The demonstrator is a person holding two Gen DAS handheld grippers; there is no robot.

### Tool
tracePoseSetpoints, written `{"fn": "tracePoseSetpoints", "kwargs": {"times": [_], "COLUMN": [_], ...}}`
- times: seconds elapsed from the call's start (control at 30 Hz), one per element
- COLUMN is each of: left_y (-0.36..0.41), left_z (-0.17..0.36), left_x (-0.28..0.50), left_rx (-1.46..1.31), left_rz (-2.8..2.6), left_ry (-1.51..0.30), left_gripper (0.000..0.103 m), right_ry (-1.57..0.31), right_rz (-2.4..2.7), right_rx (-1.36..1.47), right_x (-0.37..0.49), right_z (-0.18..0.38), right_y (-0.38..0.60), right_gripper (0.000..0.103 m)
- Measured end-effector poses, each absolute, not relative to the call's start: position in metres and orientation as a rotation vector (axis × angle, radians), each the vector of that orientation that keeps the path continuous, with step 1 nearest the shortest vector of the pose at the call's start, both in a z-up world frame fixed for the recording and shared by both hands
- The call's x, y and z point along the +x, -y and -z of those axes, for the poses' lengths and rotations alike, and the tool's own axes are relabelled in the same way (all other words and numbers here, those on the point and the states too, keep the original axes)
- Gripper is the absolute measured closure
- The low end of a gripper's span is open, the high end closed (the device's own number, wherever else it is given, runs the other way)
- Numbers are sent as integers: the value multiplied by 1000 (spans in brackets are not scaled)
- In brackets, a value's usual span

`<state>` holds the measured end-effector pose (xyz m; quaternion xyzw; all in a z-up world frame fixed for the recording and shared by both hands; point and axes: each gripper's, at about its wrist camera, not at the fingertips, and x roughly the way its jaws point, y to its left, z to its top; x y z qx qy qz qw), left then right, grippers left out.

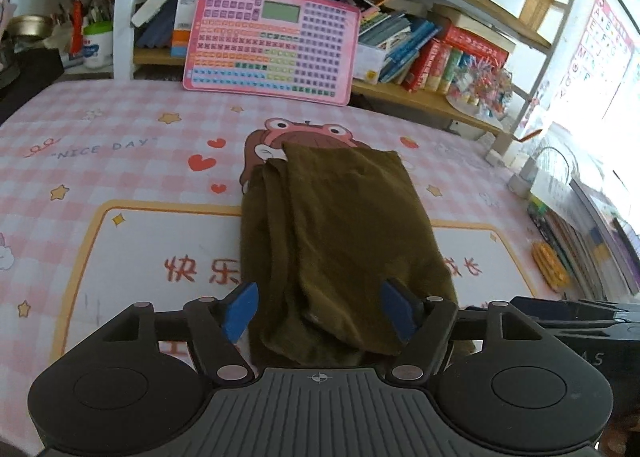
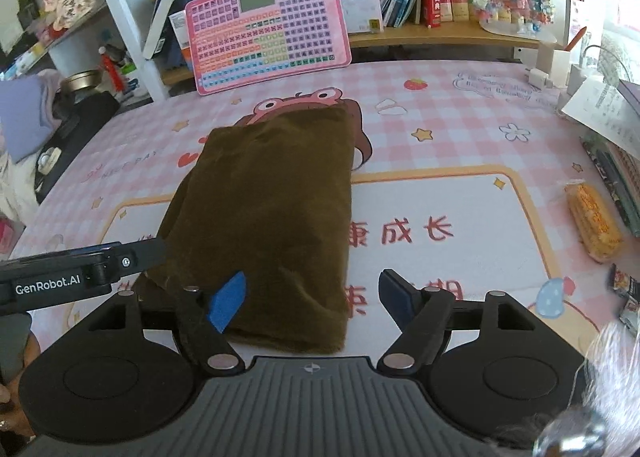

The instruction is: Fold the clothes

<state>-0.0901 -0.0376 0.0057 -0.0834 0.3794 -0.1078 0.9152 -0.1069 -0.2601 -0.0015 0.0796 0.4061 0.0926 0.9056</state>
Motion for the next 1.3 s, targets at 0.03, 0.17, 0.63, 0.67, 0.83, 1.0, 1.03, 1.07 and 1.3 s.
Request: {"fn": "tracePoseSetpoints", "kwargs": {"times": [0.03, 0.17, 0.63, 0.67, 0.83, 1.0, 1.03, 1.07, 1.3], "left_y": [41, 55, 77, 79, 83, 79, 76, 74, 56], "left_z": [-6, -10, -7, -6, -4, -3, -2, -1, 2], "left_x": [-93, -111, -143, -144, -149, -149, -149, -148, -142], "left_rx": [-162, -129, -102, -102, -99, -96, -95, -95, -89], "left_rz": [220, 205, 118, 116, 109, 121, 127, 134, 177], "left_ry": [-785, -792, -858, -863, -879, -886, -887, -888, -895], "left_gripper": [32, 28, 24, 24, 24, 23, 23, 23, 23], "right_ry": [-843, -847, -908, -910, -920, -915, -913, -911, -909], "right_rz": [-200, -240, -319, -321, -329, -322, -318, -312, -251], "right_rx": [170, 188, 196, 196, 198, 196, 194, 192, 193], "right_x": [-109, -117, -137, -138, -143, -144, -145, -145, -147], "right_z": [3, 2, 13, 13, 15, 14, 14, 14, 13], "right_y": [263, 269, 285, 285, 289, 289, 288, 287, 269], "right_gripper": [31, 30, 30, 30, 30, 30, 30, 30, 30]}}
